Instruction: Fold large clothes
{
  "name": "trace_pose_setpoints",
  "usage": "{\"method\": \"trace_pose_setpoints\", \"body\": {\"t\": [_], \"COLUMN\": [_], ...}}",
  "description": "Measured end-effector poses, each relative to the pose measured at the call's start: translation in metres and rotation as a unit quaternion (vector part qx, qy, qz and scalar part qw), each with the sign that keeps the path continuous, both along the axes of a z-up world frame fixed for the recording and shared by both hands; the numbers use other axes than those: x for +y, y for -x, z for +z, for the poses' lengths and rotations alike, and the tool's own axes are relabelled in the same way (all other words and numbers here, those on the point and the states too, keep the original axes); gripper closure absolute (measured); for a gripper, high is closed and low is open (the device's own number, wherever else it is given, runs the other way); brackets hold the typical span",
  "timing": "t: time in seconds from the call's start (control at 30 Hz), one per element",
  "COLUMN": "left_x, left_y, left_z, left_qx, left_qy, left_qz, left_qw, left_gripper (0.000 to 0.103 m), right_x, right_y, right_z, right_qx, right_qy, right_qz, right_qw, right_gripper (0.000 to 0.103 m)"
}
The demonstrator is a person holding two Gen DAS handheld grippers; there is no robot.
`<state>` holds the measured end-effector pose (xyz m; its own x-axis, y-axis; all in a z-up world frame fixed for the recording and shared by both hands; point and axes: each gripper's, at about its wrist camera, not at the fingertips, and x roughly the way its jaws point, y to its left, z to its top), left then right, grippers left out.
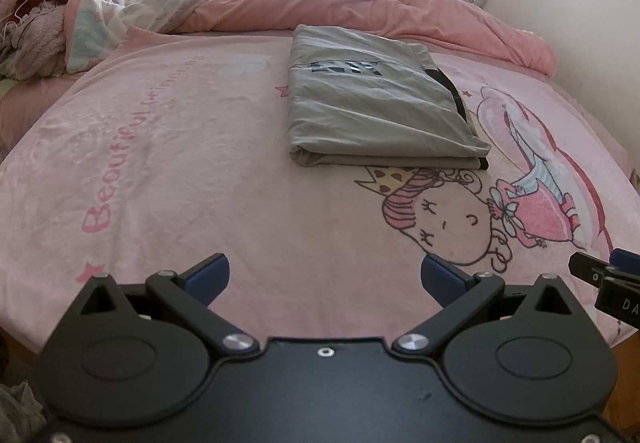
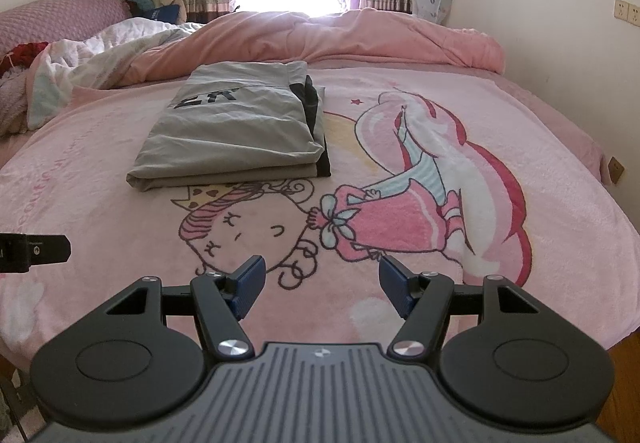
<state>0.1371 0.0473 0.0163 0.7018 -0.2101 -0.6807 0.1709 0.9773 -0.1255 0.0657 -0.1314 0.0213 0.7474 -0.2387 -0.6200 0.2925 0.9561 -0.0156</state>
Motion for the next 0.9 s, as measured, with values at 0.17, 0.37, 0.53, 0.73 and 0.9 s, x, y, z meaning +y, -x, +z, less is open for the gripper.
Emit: {"method": "trace_pose_setpoints", "body": {"t": [0.17, 0.37, 0.53, 0.73, 0.9], "left_x": [-0.0019, -0.0018, -0.0019, -0.0023, -0.0038], "left_y": [0.0003, 0.0002, -0.0003, -0.0005, 0.0001], "left_z": [-0.0002, -0.0007, -0.0004, -0.0002, 0.0005], "left_qx": [-0.001, -0.002, -0.003, -0.004, -0.006], "left_qy": [-0.001, -0.003, -0.004, -0.004, -0.005], "left_qz": [-0.001, -0.001, -0.001, -0.001, -0.001], "left_qw": [1.0, 1.0, 1.0, 1.0, 1.0], "left_gripper": [0.0, 0.0, 0.0, 0.0, 0.0], "right_x": [-0.0009, -0.0019, -0.0014, -0.0019, -0.0024], "right_y": [-0.0004, -0.0012, -0.0011, -0.0017, -0.0034], "right_z": [-0.0002, -0.0002, -0.0004, -0.0006, -0.0042], "right_qx": [0.0, 0.001, 0.0, 0.001, 0.003], "right_qy": [0.0, 0.0, 0.0, -0.001, 0.0], "right_qz": [0.001, 0.0, 0.0, 0.001, 0.001], "right_qw": [1.0, 1.0, 1.0, 1.0, 1.0], "right_gripper": [0.026, 0.026, 0.026, 0.026, 0.026]}}
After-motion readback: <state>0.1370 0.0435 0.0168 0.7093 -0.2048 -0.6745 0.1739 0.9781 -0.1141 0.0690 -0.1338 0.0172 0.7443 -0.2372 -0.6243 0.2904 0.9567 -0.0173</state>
